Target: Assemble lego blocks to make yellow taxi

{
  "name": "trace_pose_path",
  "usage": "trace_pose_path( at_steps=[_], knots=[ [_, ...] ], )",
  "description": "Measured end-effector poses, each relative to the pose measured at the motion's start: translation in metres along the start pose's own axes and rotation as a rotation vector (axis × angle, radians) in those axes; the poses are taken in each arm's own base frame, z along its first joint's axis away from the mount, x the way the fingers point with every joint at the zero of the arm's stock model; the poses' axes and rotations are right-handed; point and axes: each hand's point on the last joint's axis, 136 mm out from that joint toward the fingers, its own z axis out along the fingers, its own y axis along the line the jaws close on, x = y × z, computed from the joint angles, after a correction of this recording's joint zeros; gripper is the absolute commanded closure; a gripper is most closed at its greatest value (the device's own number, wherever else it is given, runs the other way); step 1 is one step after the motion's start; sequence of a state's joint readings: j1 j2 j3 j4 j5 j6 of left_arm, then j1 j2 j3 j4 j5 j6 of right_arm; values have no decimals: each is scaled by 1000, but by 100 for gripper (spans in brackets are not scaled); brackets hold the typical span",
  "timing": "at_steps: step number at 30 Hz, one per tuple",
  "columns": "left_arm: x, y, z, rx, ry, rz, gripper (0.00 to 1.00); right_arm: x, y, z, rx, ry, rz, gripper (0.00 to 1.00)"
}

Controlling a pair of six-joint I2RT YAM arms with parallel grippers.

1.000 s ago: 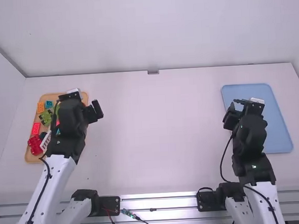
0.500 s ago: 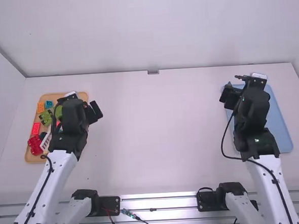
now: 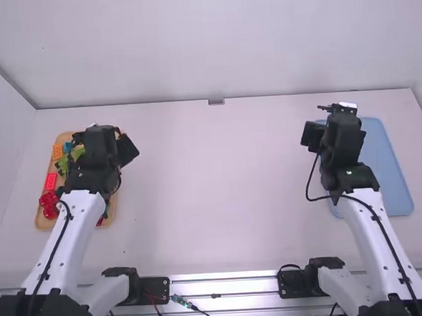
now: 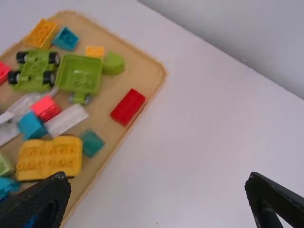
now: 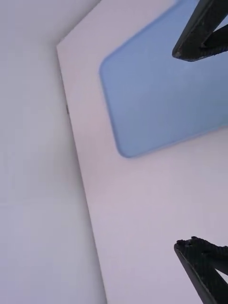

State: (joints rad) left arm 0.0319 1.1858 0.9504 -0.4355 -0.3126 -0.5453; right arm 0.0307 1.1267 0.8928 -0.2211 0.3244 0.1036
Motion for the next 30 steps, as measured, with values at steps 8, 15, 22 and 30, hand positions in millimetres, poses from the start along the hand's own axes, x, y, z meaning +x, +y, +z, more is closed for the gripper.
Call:
trace_pose_path(
  at_steps=[8,15,22,30],
  knots=[
    [1,28,7,-82,33,-172,1,19,4,20,8,73,-25,1],
    [-3,28,8,-82,18,-212,1,19,5,21,8,74,-22,2],
    [9,41,7,-129,64,-372,7,17,9,21,-17,64,-18,1],
    [3,89,24,-227,120,-689,1,16,11,21,-28,63,-17,2]
  ],
)
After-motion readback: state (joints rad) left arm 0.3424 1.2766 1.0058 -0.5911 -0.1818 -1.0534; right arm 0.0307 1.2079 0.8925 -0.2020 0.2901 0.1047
